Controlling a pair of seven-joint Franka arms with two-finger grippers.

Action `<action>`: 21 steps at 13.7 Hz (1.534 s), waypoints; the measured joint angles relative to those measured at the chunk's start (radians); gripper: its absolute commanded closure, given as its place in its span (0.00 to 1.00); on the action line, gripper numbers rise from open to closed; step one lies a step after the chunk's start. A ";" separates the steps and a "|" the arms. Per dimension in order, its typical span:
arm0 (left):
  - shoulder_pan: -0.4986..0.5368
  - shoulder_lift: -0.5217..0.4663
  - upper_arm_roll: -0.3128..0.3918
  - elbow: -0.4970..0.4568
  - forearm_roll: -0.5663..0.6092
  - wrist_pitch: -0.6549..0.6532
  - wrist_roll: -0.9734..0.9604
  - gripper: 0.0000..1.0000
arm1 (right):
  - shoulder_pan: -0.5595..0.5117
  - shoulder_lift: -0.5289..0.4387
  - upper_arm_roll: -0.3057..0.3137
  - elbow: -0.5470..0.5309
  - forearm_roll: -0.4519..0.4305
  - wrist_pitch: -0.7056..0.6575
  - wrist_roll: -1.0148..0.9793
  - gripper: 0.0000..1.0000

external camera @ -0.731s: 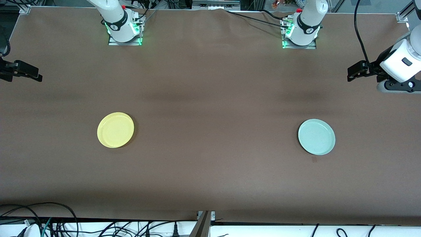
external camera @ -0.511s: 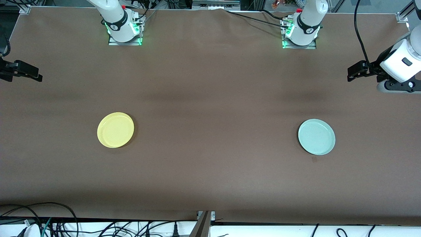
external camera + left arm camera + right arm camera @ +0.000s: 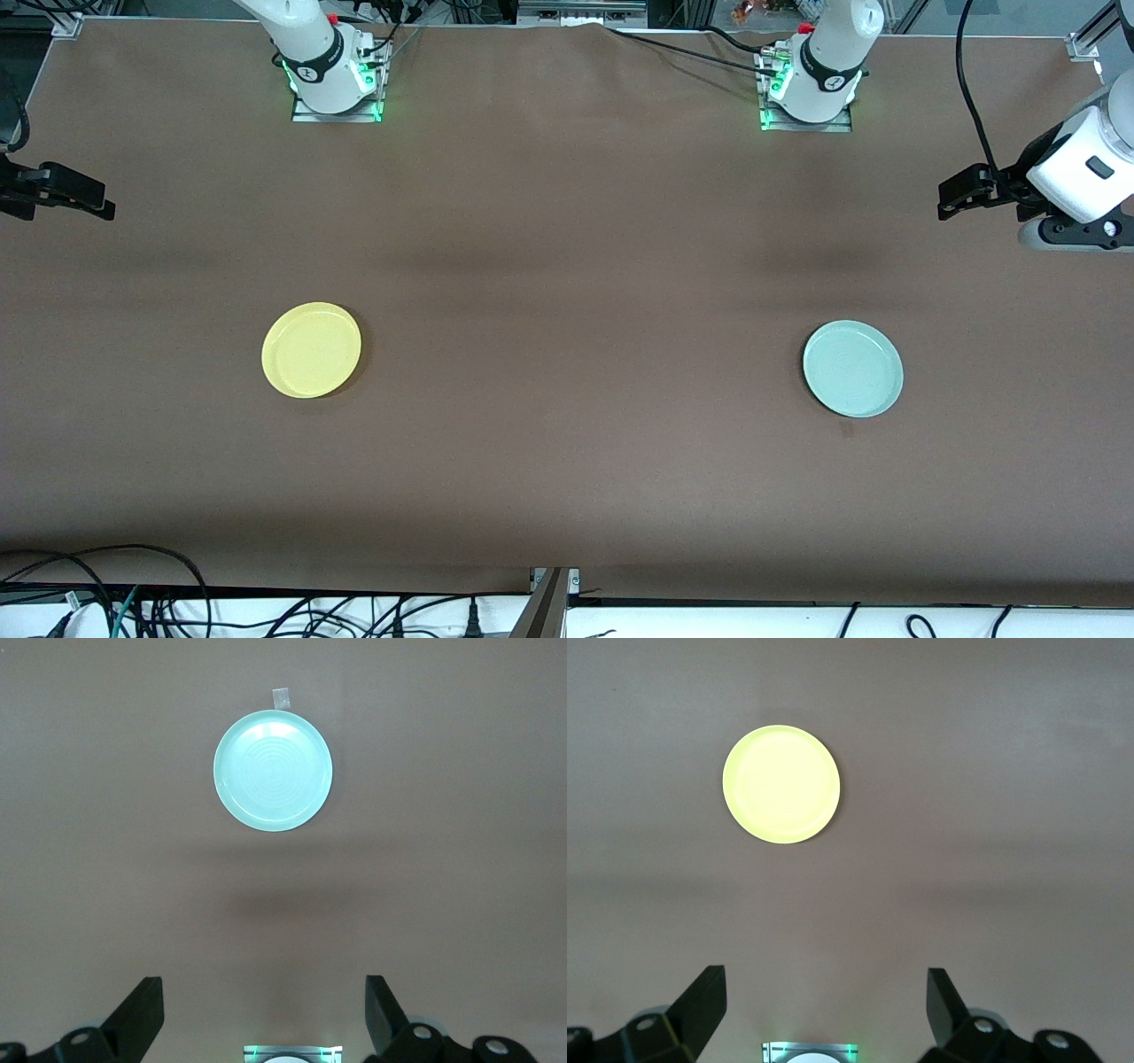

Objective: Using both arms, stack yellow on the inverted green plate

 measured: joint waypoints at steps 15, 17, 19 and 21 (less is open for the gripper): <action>0.121 0.470 0.023 -0.004 0.000 0.486 0.309 0.00 | -0.002 0.000 -0.002 0.001 0.000 0.000 0.000 0.00; 0.150 0.544 0.023 -0.005 0.000 0.563 0.399 0.00 | -0.002 0.000 -0.002 0.002 0.000 0.000 0.000 0.00; 0.165 0.603 0.022 -0.008 -0.004 0.591 0.454 0.00 | -0.002 0.000 -0.002 0.002 0.000 0.000 0.000 0.00; 0.169 0.642 0.020 -0.012 -0.008 0.607 0.479 0.00 | -0.002 0.000 -0.002 0.002 0.000 0.000 0.000 0.00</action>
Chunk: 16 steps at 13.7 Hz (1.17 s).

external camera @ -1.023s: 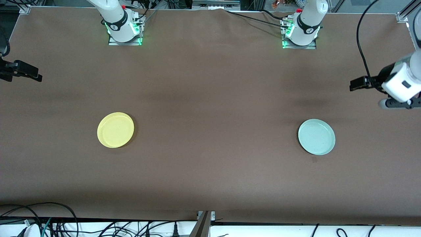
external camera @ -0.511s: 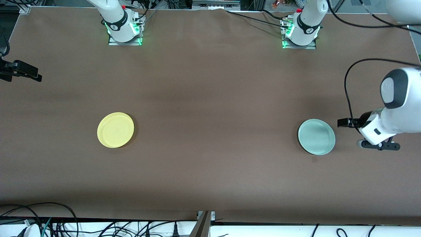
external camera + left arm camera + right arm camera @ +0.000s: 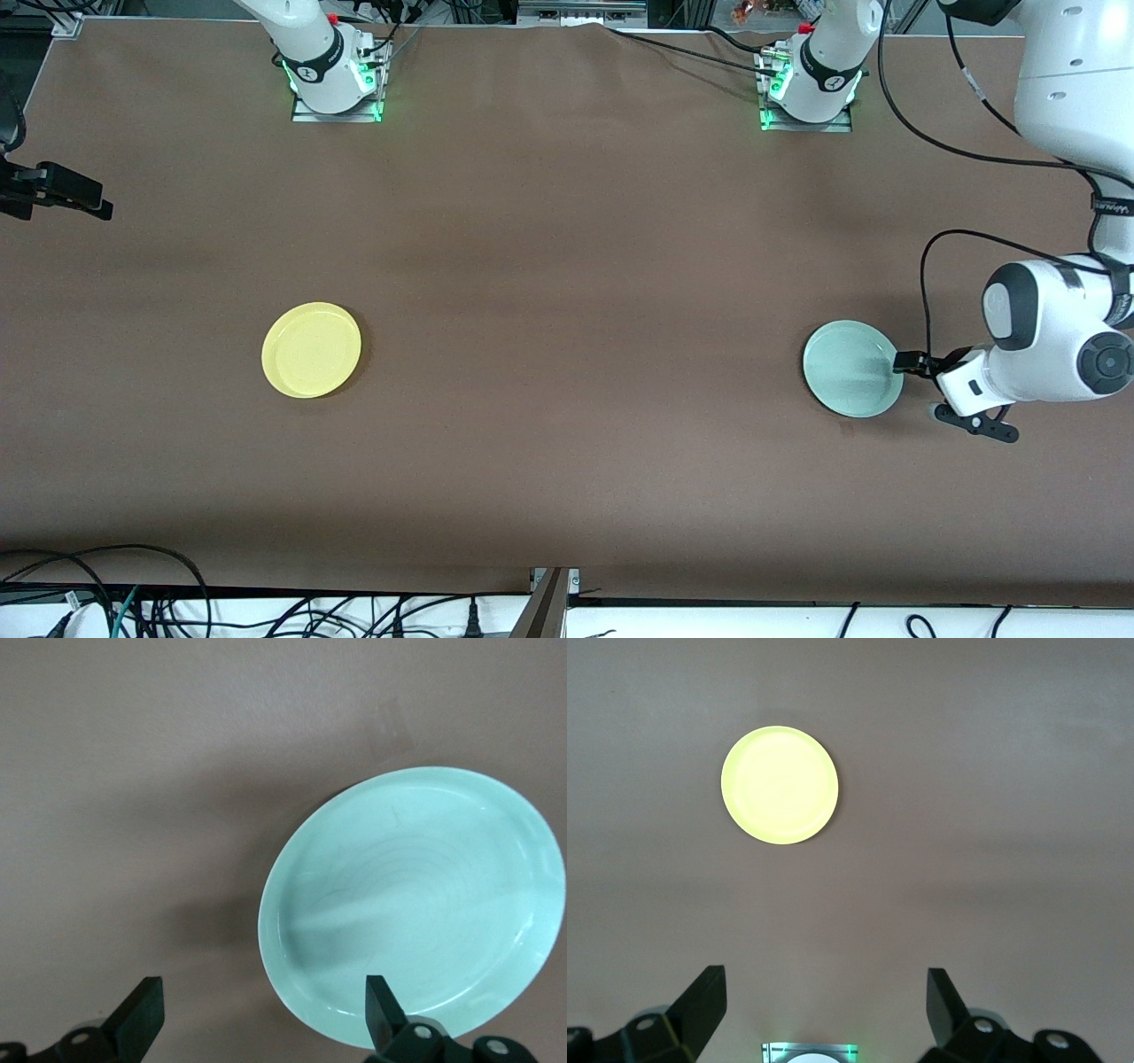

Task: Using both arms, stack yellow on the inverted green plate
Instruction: 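Lower the left gripper to the green plate rim and grasp it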

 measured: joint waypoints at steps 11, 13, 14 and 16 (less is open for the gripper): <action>0.024 0.055 -0.015 -0.038 -0.043 0.075 0.134 1.00 | 0.001 0.000 0.002 0.000 0.000 0.000 0.000 0.00; 0.025 0.055 -0.015 -0.038 -0.043 0.075 0.169 1.00 | 0.001 0.000 0.002 0.000 0.000 0.000 0.000 0.00; 0.025 0.054 -0.015 -0.035 -0.044 0.075 0.176 1.00 | 0.001 0.000 0.002 0.000 0.000 0.000 0.000 0.00; 0.024 0.039 -0.018 -0.028 -0.044 0.071 0.183 1.00 | 0.001 0.000 0.002 0.000 0.000 0.000 0.000 0.00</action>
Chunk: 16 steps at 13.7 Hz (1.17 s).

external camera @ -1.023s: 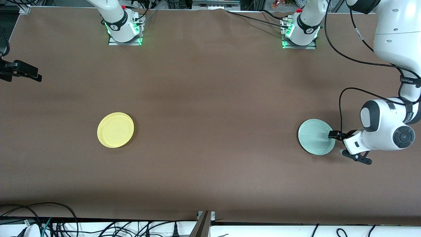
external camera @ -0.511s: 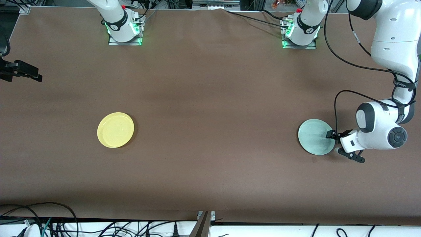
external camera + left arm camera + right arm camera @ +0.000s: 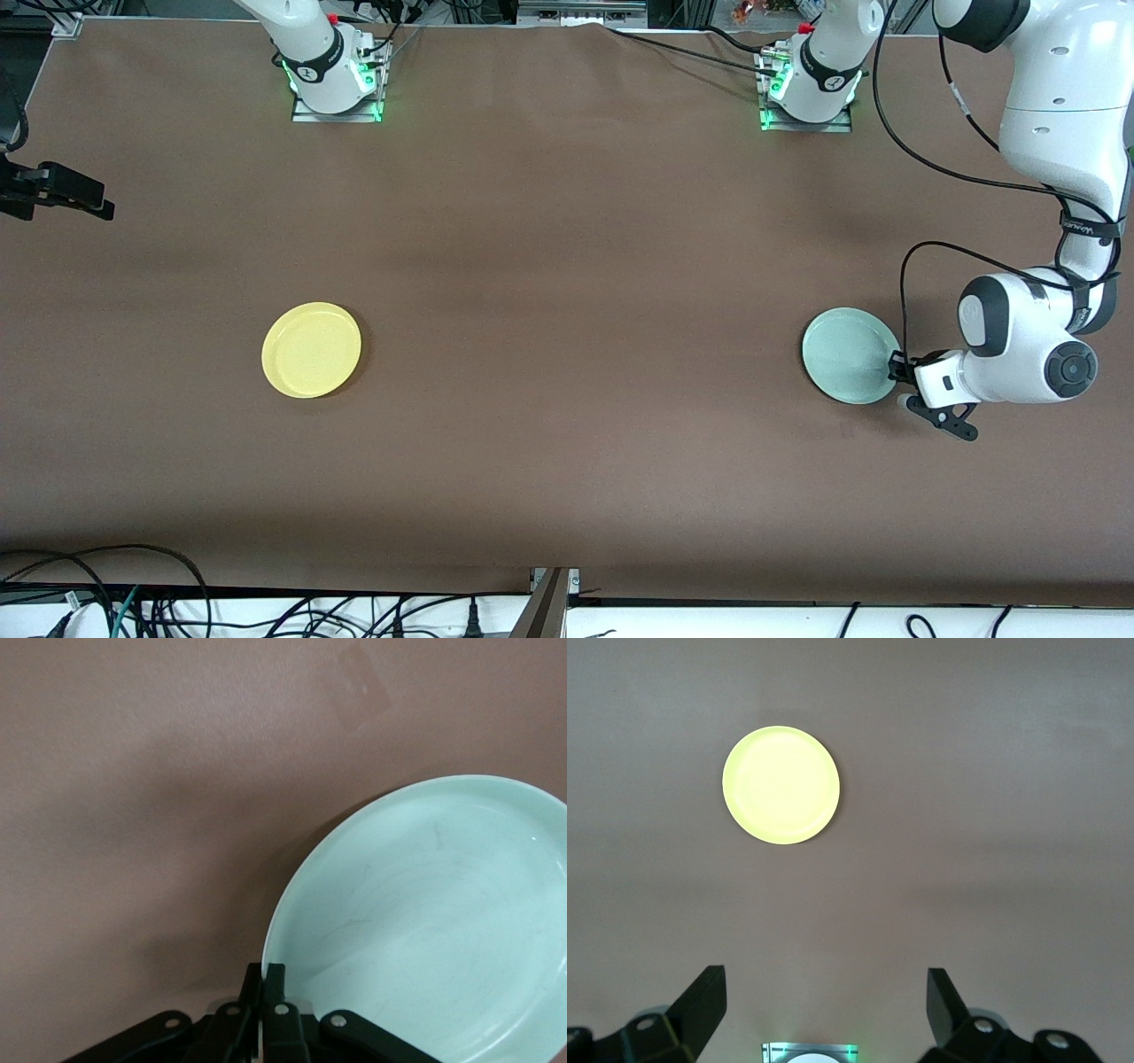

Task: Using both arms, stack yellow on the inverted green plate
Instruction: 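Lower the left gripper to the green plate rim and grasp it, then lift the green plate with the left gripper and turn it over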

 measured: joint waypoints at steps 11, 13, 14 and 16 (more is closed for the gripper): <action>-0.297 -0.107 -0.007 0.308 0.103 -0.464 -0.267 1.00 | -0.001 0.000 -0.001 0.000 0.000 0.000 0.000 0.00; -0.367 -0.107 -0.007 0.318 0.165 -0.502 -0.396 1.00 | -0.002 0.000 -0.002 0.000 0.000 0.000 0.000 0.00; -0.399 -0.107 -0.007 0.332 0.203 -0.529 -0.459 1.00 | -0.002 0.000 -0.003 0.000 0.000 0.000 0.000 0.00; -0.466 -0.110 -0.007 0.369 0.273 -0.613 -0.560 1.00 | -0.002 0.000 -0.003 0.000 0.000 0.000 -0.003 0.00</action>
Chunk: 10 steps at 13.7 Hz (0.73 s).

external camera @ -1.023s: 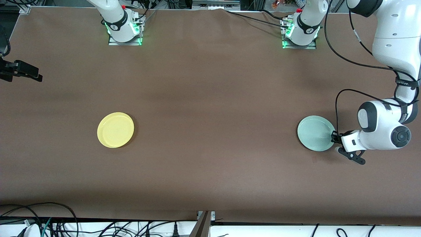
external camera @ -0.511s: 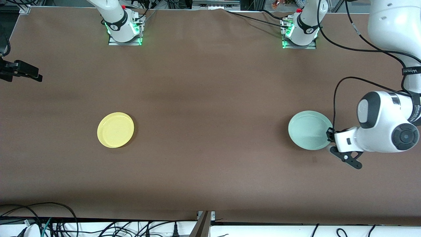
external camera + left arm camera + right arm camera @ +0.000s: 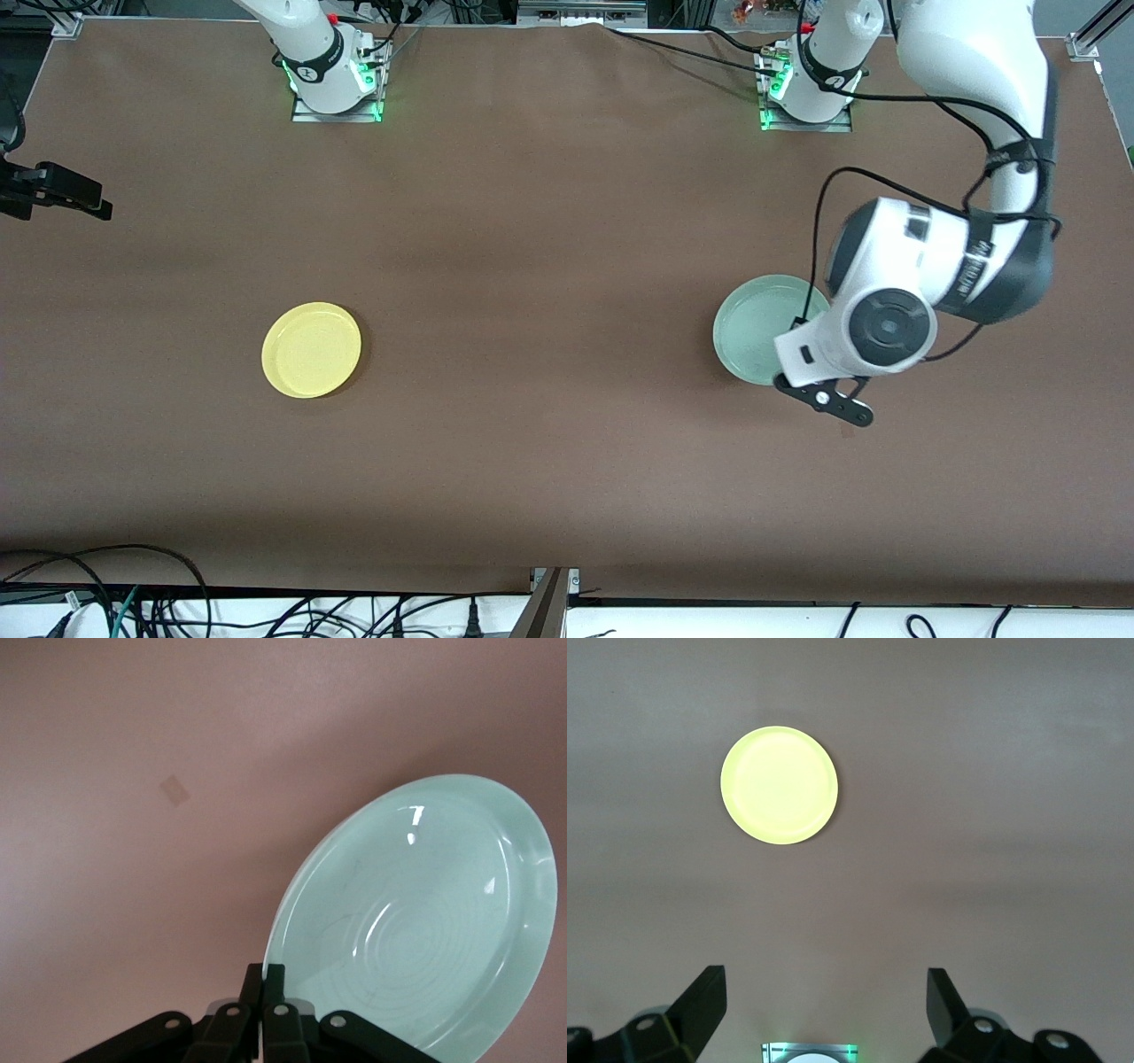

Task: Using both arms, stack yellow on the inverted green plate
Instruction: 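Lift the green plate with the left gripper and turn it over, then carry the upturned green plate with the left gripper toward the table middle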

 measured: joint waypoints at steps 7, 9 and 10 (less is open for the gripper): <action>-0.323 0.011 0.001 0.059 0.391 -0.246 -0.237 1.00 | -0.007 0.001 -0.001 0.000 0.000 0.000 -0.051 0.00; -0.387 0.055 0.002 0.050 0.488 -0.286 -0.270 1.00 | -0.007 0.002 -0.001 0.000 -0.001 -0.002 -0.051 0.00; -0.413 0.081 0.002 0.044 0.528 -0.300 -0.292 1.00 | -0.007 0.003 -0.001 -0.001 -0.001 -0.003 -0.051 0.00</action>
